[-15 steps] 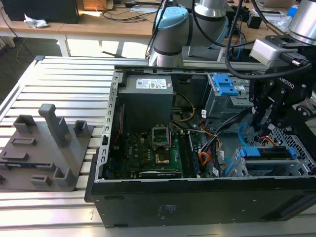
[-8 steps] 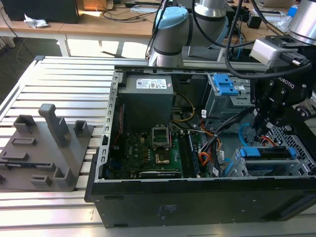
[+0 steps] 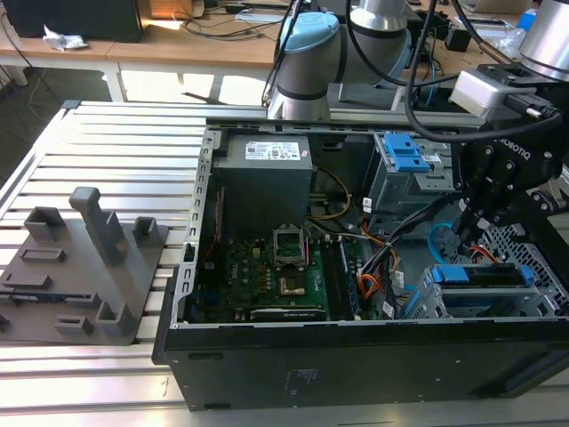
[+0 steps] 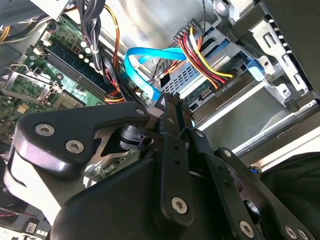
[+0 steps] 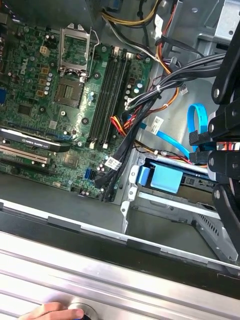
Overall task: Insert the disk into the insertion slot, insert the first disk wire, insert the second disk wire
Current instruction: 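Insert the second disk wire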
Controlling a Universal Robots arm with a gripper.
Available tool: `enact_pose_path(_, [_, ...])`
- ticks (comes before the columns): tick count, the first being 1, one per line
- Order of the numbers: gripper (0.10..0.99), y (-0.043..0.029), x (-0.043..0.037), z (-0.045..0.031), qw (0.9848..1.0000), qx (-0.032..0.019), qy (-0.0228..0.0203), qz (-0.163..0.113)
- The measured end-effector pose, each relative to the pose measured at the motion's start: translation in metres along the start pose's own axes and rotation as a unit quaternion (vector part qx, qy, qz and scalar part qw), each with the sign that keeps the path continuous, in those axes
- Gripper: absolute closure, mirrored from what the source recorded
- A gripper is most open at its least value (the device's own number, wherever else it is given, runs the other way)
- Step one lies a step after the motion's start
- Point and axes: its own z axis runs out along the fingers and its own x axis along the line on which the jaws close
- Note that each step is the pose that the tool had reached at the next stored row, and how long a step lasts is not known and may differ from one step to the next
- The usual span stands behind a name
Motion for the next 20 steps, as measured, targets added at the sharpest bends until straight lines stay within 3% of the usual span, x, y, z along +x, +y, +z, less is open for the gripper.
enact_pose_path(3, [0.922,0.0,0.0,0.0,1.0,-0.0005,0.0,0.004])
enact_pose_path(6, [0.922,0.0,0.0,0.0003,0.9987,-0.0051,-0.0039,0.051])
enact_pose_path(13, [0.922,0.0,0.0007,0.0003,0.9985,-0.0053,-0.0048,0.053])
enact_pose_path(16, [0.922,0.0002,0.0014,0.0009,0.9981,-0.0049,-0.0106,0.06])
enact_pose_path(20, [0.922,-0.0001,0.0013,0.005,0.9967,-0.0065,-0.0128,0.08])
